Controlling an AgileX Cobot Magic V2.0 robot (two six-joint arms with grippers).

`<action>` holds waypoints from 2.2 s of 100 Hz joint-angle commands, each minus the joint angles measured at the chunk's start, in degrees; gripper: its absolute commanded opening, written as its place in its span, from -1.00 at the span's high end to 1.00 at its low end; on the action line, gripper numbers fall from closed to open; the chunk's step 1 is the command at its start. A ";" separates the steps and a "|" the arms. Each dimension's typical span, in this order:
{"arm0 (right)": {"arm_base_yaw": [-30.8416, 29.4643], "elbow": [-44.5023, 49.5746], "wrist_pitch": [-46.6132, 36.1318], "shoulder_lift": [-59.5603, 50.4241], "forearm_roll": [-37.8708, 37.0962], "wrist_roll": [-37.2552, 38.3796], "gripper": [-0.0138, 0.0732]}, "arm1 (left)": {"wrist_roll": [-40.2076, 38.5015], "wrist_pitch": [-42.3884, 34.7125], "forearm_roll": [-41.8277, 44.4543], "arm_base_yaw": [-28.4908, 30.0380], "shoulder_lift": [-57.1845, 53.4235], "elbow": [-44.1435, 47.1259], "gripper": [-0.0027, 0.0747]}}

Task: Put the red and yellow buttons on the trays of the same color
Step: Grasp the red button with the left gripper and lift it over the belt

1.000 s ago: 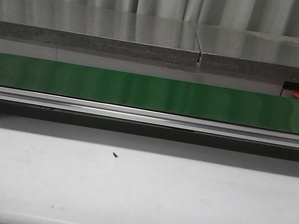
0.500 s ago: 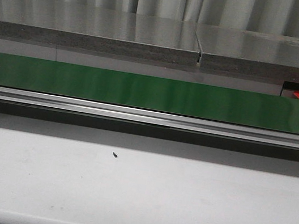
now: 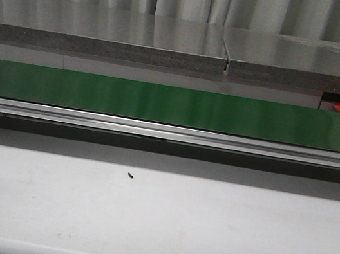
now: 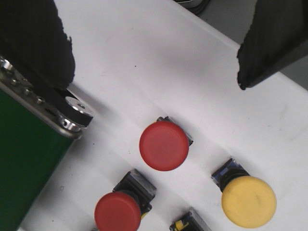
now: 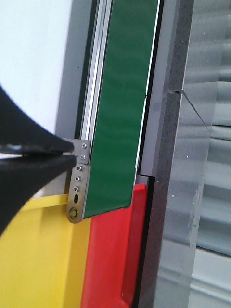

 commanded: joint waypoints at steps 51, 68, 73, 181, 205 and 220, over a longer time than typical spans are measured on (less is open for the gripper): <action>0.09 -0.01 -4.56 -1.00 -0.24 0.19 0.91 | 0.08 -3.21 -0.36 0.02 9.46 -7.05 -0.78; 0.09 -0.01 -4.56 -1.00 -0.24 0.19 0.91 | 0.08 -4.44 -0.36 0.02 12.87 -7.70 -0.78; 0.09 -0.01 -4.56 -1.00 -0.24 0.19 0.91 | 0.08 -4.44 -0.54 0.02 13.83 -8.19 -0.78; 0.09 -0.01 -4.56 -1.00 -0.24 0.19 0.91 | 2.69 -2.99 -1.65 -6.84 0.53 -12.82 0.98; 0.09 -0.01 -4.56 -1.00 -0.24 0.19 0.91 | 2.89 -0.20 -1.85 -13.25 2.33 -20.50 0.98; 0.09 -0.01 -4.56 -1.00 -0.24 0.19 0.91 | 2.89 -0.31 -2.73 -16.59 6.05 -22.72 0.98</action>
